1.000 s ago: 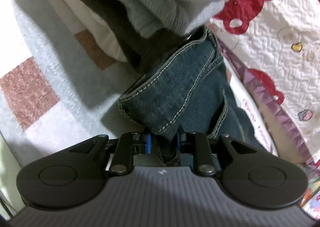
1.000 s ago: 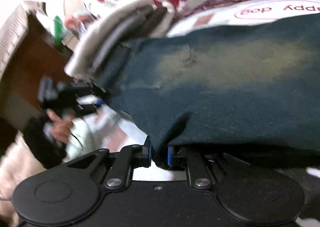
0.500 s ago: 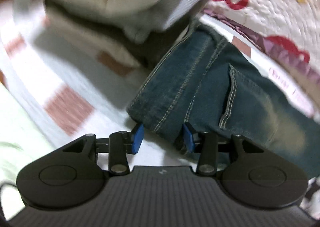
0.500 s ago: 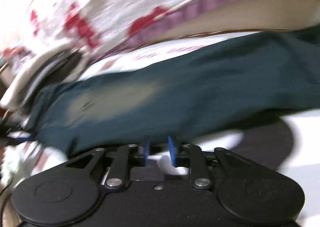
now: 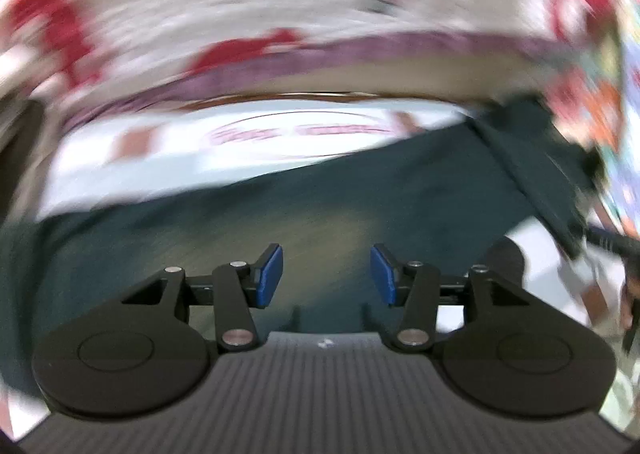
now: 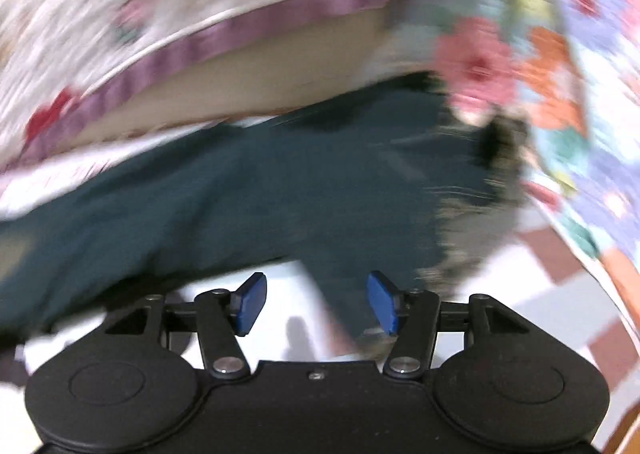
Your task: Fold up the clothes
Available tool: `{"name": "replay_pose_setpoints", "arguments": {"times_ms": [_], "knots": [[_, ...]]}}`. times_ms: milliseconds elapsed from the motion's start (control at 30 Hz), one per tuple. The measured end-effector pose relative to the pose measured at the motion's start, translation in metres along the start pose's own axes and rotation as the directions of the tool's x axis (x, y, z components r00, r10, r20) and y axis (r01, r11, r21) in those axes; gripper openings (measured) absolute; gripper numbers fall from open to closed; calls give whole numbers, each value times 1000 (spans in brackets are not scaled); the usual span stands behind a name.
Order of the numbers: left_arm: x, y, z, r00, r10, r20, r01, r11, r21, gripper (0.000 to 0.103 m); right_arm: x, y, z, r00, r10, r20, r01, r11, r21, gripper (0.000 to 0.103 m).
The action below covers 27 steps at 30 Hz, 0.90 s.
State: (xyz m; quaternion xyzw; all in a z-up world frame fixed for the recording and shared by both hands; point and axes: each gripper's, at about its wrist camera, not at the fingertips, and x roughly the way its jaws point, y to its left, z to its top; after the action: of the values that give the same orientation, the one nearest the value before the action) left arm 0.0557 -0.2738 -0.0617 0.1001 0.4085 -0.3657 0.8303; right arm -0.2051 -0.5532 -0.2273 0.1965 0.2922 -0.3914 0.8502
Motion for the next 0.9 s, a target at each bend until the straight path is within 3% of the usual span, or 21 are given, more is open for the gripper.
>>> {"name": "replay_pose_setpoints", "arguments": {"times_ms": [133, 300, 433, 533, 600, 667, 700, 800, 900], "knots": [[47, -62, 17, 994, -101, -46, 105, 987, 118, 49, 1, -56, 5, 999, 21, 26, -27, 974, 224, 66], [103, -135, 35, 970, -213, -115, 236, 940, 247, 49, 5, -95, -3, 995, 103, -4, -91, 892, 444, 66], [115, -125, 24, 971, -229, -66, 238, 934, 265, 49, 11, -94, -26, 984, 170, -45, -120, 834, 538, 66], [122, -116, 23, 975, -212, -69, 223, 930, 292, 49, 19, -84, -20, 983, 182, -20, -146, 847, 511, 67], [130, -115, 27, 971, -197, -138, 232, 918, 321, 49, 25, -77, -13, 983, 185, 1, -162, 859, 485, 68], [132, -115, 27, 966, -187, -176, 241, 901, 361, 49, 31, -70, -7, 982, 189, 22, -178, 871, 457, 46], [131, -115, 26, 965, -191, -178, 245, 897, 368, 50, 35, -67, -4, 981, 191, 33, -186, 877, 443, 11], [128, -113, 24, 962, -201, -186, 260, 884, 389, 51, 44, -56, 6, 978, 199, 64, -207, 893, 400, 11], [125, -112, 21, 958, -211, -194, 275, 870, 409, 52, 34, -50, 58, 976, 143, 163, -186, 938, 292, 11]]}}
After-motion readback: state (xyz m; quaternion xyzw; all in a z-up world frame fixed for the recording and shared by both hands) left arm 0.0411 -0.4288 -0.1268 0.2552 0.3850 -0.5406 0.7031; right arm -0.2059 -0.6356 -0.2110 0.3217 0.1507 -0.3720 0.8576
